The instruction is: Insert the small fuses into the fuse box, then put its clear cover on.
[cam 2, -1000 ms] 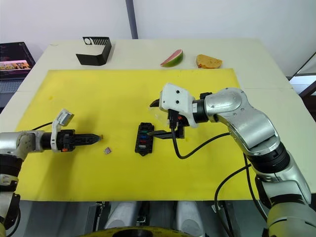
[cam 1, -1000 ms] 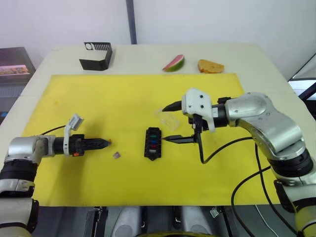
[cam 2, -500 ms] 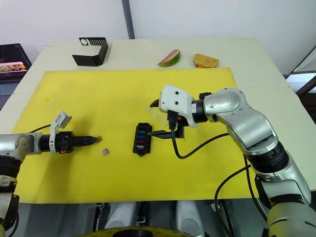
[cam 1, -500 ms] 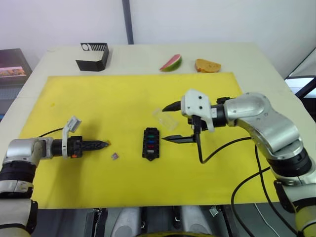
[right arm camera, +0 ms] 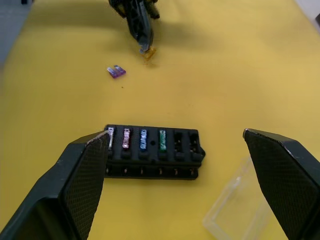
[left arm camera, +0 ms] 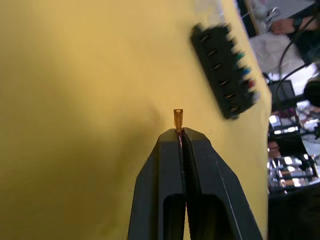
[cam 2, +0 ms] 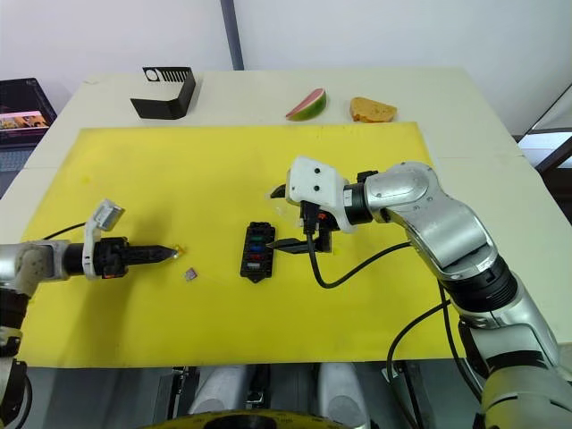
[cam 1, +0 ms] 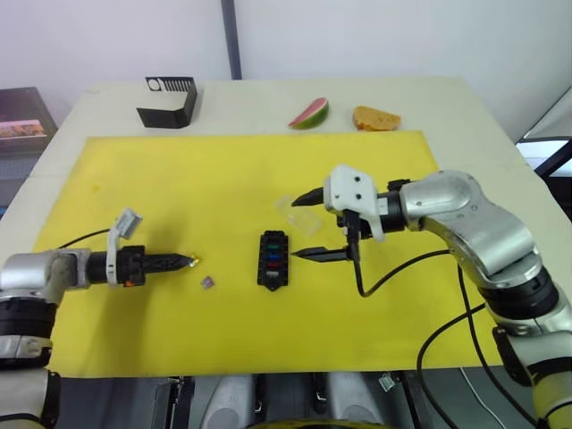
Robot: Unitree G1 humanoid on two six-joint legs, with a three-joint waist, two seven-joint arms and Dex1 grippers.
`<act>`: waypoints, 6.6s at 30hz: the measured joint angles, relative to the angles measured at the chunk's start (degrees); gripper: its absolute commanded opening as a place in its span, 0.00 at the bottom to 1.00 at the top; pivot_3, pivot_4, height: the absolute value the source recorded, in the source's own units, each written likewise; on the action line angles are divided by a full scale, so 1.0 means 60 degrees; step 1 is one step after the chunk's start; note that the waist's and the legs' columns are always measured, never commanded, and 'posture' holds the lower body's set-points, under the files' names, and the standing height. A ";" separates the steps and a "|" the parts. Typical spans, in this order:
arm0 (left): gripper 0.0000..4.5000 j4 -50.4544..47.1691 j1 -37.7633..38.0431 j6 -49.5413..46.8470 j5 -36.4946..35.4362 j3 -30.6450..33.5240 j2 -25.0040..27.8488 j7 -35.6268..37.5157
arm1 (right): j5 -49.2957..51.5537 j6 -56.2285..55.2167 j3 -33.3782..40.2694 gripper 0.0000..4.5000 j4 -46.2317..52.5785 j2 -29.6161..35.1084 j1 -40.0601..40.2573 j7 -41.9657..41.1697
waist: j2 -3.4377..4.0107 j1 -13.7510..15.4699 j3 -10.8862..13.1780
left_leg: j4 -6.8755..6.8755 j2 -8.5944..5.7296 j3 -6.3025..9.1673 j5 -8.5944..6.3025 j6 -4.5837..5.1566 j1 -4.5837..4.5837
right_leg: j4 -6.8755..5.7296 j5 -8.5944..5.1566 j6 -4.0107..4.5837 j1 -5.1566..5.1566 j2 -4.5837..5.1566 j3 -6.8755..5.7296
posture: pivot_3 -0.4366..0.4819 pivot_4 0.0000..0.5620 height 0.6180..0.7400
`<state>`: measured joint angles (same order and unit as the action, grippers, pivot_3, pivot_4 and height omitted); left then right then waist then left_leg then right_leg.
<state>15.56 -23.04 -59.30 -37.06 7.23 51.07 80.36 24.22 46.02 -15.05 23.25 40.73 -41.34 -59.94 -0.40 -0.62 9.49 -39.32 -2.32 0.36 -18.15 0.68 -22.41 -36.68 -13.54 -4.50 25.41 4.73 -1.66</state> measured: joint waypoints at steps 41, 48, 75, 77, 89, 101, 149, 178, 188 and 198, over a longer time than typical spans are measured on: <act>0.00 -0.5234 -0.0800 -0.1278 -0.4953 0.1165 -0.1368 -0.3584 | 0.6966 0.7554 0.4100 0.23 -0.1834 -0.3692 -0.1395 0.4167 | 0.0003 -0.0028 -0.0001 | 0.0005 -0.0003 0.0003 0.0018 -0.0032 0.0004 | 0.0006 0.0001 0.0000 -0.0006 -0.0008 -0.0001 | 0.48 0.27 1.00; 0.00 -0.5229 -0.0800 -0.1264 -0.4953 0.1154 -0.1299 -0.3574 | 0.7280 0.7529 0.4064 0.23 -0.1828 -0.3692 -0.1394 0.4459 | 0.0003 -0.0028 -0.0001 | 0.0005 -0.0003 0.0003 0.0018 -0.0031 0.0004 | 0.0007 0.0001 0.0000 -0.0007 -0.0009 -0.0001 | 0.48 0.27 1.00; 0.00 -0.5232 -0.0737 -0.1095 -0.5110 0.1055 -0.1247 -0.3581 | 0.7798 0.7021 0.3712 0.01 -0.1802 -0.3615 -0.1304 0.5093 | 0.0003 -0.0032 0.0000 | 0.0010 -0.0003 0.0003 0.0011 -0.0019 0.0004 | 0.0014 0.0001 0.0000 -0.0007 -0.0008 -0.0001 | 0.48 0.27 1.00; 0.00 -0.5232 -0.0696 -0.1070 -0.5114 0.1055 -0.1233 -0.3562 | 0.7802 0.7021 0.3685 0.01 -0.1802 -0.3613 -0.1303 0.5102 | 0.0003 -0.0030 0.0000 | 0.0011 -0.0003 0.0003 0.0011 -0.0018 0.0003 | 0.0019 0.0001 0.0000 -0.0008 -0.0008 -0.0001 | 0.48 0.27 1.00; 0.99 -0.5146 -0.0112 0.3005 -0.0646 -0.1120 0.0737 -0.1783 | 0.4505 0.5047 -0.0273 0.00 -0.1104 -0.0547 -0.2706 0.3584 | 0.0015 -0.0034 0.0006 | 0.0032 -0.0004 -0.0006 0.0006 -0.0011 0.0003 | 0.0061 0.0000 0.0002 -0.0013 -0.0018 -0.0002 | 0.48 0.27 1.00; 0.99 -0.3456 -0.0020 0.7340 0.2752 -0.3015 -0.0654 -0.1075 | -0.0042 0.1744 -0.4137 0.00 -0.1857 -0.0222 -0.3612 0.0812 | 0.0008 -0.0030 0.0015 | 0.0020 0.0002 -0.0006 -0.0011 0.0021 -0.0017 | 0.0067 0.0002 -0.0002 -0.0002 -0.0016 -0.0005 | 0.48 0.27 1.00; 0.99 -0.3357 0.0035 0.7638 0.3466 -0.3039 -0.1125 -0.1215 | -0.2546 0.1160 -0.4187 0.00 -0.2714 -0.1295 -0.3363 -0.0568 | 0.0008 -0.0024 0.0014 | 0.0016 0.0001 -0.0003 0.0010 -0.0016 -0.0014 | 0.0055 0.0002 -0.0002 -0.0003 -0.0018 -0.0008 | 0.48 0.27 1.00; 1.00 -0.3490 0.0124 0.7497 0.3462 -0.3025 -0.1126 -0.1460 | -0.3606 0.1105 -0.4564 0.15 -0.3040 -0.1549 -0.3600 -0.1317 | 0.0008 -0.0020 0.0008 | 0.0011 -0.0001 -0.0003 0.0011 -0.0018 -0.0002 | 0.0046 0.0002 -0.0002 -0.0014 -0.0019 -0.0008 | 0.48 0.27 1.00; 1.00 -0.3495 0.0125 0.7495 0.3462 -0.3025 -0.1124 -0.1499 | -0.3641 0.1382 -0.4480 0.31 -0.3080 -0.1653 -0.3628 -0.1354 | 0.0008 -0.0025 0.0008 | 0.0011 -0.0002 -0.0003 0.0011 -0.0019 -0.0002 | 0.0044 0.0002 -0.0002 -0.0011 -0.0019 -0.0008 | 0.48 0.27 1.00; 1.00 -0.3489 0.0117 0.7504 0.3465 -0.3025 -0.1125 -0.1488 | -0.3152 0.1457 -0.3746 0.31 -0.3068 -0.1494 -0.3776 -0.1705 | 0.0009 -0.0021 0.0008 | 0.0011 -0.0002 -0.0003 0.0011 -0.0019 -0.0003 | 0.0045 0.0002 -0.0002 -0.0010 -0.0019 -0.0008 | 0.48 0.27 1.00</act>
<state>-5.38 -22.34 -14.28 -16.27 -10.92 44.32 71.43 5.31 54.77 -37.52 4.85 31.77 -64.00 -70.17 -0.35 -0.75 9.54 -39.26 -2.32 0.34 -18.09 0.56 -22.43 -36.41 -13.52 -4.51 25.35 4.62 -1.71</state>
